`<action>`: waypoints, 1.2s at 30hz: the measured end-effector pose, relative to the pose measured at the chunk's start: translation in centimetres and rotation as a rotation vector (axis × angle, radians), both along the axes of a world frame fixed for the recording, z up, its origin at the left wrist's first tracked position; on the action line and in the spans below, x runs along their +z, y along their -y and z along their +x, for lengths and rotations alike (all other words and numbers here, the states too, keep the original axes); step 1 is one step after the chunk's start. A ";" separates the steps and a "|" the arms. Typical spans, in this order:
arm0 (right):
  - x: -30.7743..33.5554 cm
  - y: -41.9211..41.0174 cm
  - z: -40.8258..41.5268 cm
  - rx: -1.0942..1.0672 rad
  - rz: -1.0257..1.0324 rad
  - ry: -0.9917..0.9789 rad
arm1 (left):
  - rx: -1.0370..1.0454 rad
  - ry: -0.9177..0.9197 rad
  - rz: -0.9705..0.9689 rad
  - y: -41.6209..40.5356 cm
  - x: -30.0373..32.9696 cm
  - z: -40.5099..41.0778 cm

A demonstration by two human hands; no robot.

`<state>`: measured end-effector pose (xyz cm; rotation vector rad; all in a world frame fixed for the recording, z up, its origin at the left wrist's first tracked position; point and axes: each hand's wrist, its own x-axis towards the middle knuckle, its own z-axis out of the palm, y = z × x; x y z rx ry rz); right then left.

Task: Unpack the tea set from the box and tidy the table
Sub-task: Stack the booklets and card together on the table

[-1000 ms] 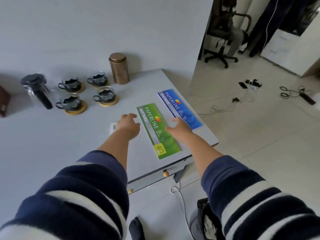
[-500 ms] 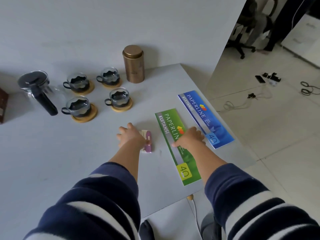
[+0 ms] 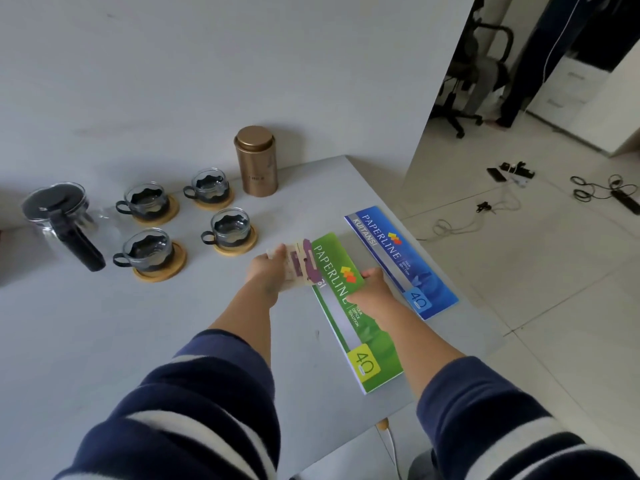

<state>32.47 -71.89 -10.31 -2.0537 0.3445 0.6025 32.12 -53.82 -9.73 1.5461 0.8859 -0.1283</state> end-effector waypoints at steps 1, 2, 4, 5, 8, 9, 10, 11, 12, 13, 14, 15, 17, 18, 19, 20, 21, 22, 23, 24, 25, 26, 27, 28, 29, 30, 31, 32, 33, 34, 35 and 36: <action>0.4 -0.1 0.1 -0.007 0.042 0.001 | -0.012 0.017 -0.051 0.3 0.2 0.5; 0.7 -0.1 0.3 -0.008 0.085 0.006 | -0.017 0.038 -0.111 0.7 0.4 1.0; 1.3 -0.3 0.8 -0.001 0.150 0.034 | 0.001 0.037 -0.162 1.4 1.0 1.9; 1.6 -0.3 1.1 0.010 0.170 0.047 | 0.047 0.034 -0.203 1.6 1.1 2.4; 1.8 -0.3 2.3 0.070 0.170 0.068 | 0.118 0.048 -0.287 2.2 1.8 4.2; 1.7 -0.3 2.8 0.090 0.170 0.070 | 0.138 0.047 -0.272 2.2 2.0 4.7; 1.6 -0.3 3.3 0.103 0.180 0.071 | 0.180 0.040 -0.266 2.4 2.8 5.2; 1.5 -0.4 3.8 0.110 0.193 0.074 | 0.213 0.033 -0.265 2.6 3.2 5.8; 1.4 -0.4 4.5 0.114 0.202 0.080 | 0.237 0.031 -0.264 2.7 3.6 6.4; 1.4 -0.3 5.2 0.114 0.202 0.089 | 0.250 0.029 -0.275 2.8 3.7 7.1; 1.4 -0.3 6.0 0.118 0.190 0.104 | 0.237 0.044 -0.202 2.8 3.3 7.9; 1.3 -0.1 6.9 0.121 0.171 0.125 | 0.267 0.064 -0.150 2.8 3.4 8.3; 0.6 0.5 9.2 0.121 0.042 0.221 | 0.251 -0.017 -0.114 2.5 2.2 9.6; 0.2 1.1 10.5 0.134 -0.100 0.264 | 0.219 0.013 -0.135 2.5 2.0 10.1; -0.3 1.8 11.6 0.152 -0.266 0.293 | 0.155 0.014 -0.090 2.5 1.5 10.7; -0.5 2.4 12.5 0.168 -0.410 0.298 | 0.125 0.015 -0.070 2.4 1.2 11.4; -0.8 3.1 13.3 0.174 -0.509 0.271 | 0.113 0.018 -0.066 2.4 0.9 12.0; -1.0 3.7 14.0 0.172 -0.566 0.234 | 0.099 0.028 -0.077 2.5 1.0 12.4; -1.1 4.2 14.6 0.162 -0.597 0.195 | 0.091 0.044 -0.093 2.5 0.7 13.0; -1.3 4.4 15.3 0.140 -0.602 0.158 | 0.091 0.044 -0.094 2.6 0.6 13.4; -1.5 4.4 16.1 0.123 -0.589 0.115 | 0.087 0.038 -0.089 2.6 0.5 13.8; -1.5 4.3 16.9 0.117 -0.572 0.065 | 0.079 0.024 -0.079 2.5 0.5 14.1; -1.6 4.2 17.8 0.123 -0.552 0.007 | 0.083 0.018 -0.083 2.5 0.1 14.5; -1.6 4.1 18.5 0.149 -0.539 -0.052 | 0.088 0.008 -0.087 2.5 -0.1 14.8; -1.6 4.0 19.0 0.192 -0.537 -0.093 | 0.094 0.005 -0.086 2.5 -0.3 15.1; -1.7 3.8 19.5 0.240 -0.539 -0.110 | 0.099 -0.008 -0.066 2.4 -0.3 15.3; -1.6 3.6 20.0 0.278 -0.536 -0.107 | 0.110 -0.006 -0.047 2.2 -0.6 15.7; -1.5 3.3 20.5 0.294 -0.509 -0.087 | 0.121 -0.006 -0.038 2.0 -0.6 16.1; -1.5 3.0 21.2 0.279 -0.444 -0.064 | 0.130 -0.004 -0.024 1.6 -0.7 16.6; -1.4 2.5 21.9 0.244 -0.346 -0.044 | 0.128 -0.011 -0.014 1.2 -0.6 17.1; -1.1 1.9 22.8 0.218 -0.238 -0.035 | 0.130 0.001 -0.015 0.8 -0.7 17.7; -0.6 1.2 23.7 0.209 -0.149 -0.024 | 0.132 0.008 -0.025 0.4 -0.5 18.1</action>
